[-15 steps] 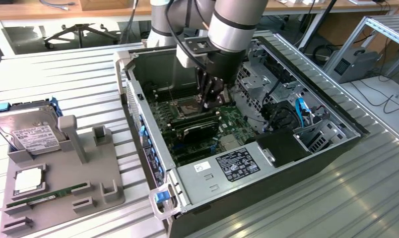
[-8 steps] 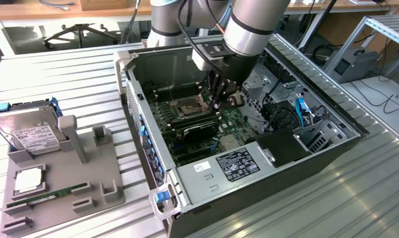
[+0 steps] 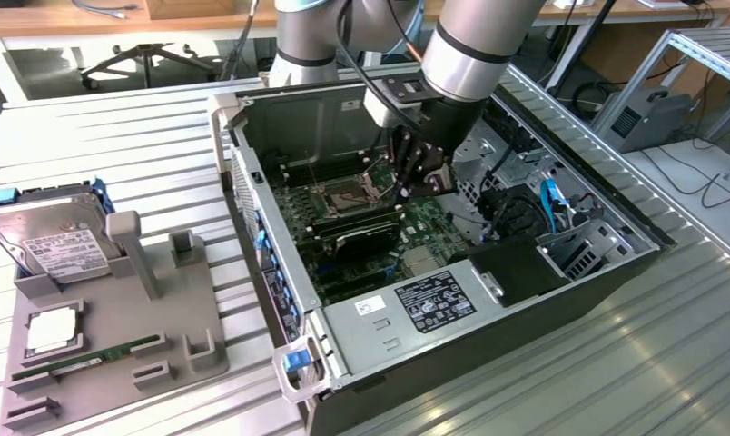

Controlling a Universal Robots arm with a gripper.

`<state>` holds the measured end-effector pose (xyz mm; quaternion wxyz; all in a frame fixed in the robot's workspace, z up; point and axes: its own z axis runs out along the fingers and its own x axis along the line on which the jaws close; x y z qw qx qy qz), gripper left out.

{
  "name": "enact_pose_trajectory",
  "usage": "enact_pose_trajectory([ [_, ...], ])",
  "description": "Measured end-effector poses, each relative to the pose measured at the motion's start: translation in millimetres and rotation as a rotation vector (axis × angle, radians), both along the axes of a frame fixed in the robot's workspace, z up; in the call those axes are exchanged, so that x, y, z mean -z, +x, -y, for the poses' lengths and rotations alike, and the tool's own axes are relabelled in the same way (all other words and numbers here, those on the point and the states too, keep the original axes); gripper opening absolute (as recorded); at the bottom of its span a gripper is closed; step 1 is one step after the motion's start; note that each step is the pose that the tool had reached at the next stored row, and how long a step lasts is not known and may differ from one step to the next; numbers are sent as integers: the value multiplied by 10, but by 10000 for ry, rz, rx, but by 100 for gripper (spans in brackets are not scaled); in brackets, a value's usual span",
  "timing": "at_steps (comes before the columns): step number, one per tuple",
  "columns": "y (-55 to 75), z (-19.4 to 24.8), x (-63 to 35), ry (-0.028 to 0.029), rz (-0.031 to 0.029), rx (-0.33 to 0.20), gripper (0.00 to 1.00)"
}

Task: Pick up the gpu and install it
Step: 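Press down on the gpu until it lock into place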

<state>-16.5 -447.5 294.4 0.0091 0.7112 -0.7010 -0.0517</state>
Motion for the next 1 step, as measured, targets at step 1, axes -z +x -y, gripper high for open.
enact_pose_trajectory([
  [1, 0, 0, 0, 0, 0, 0, 11],
])
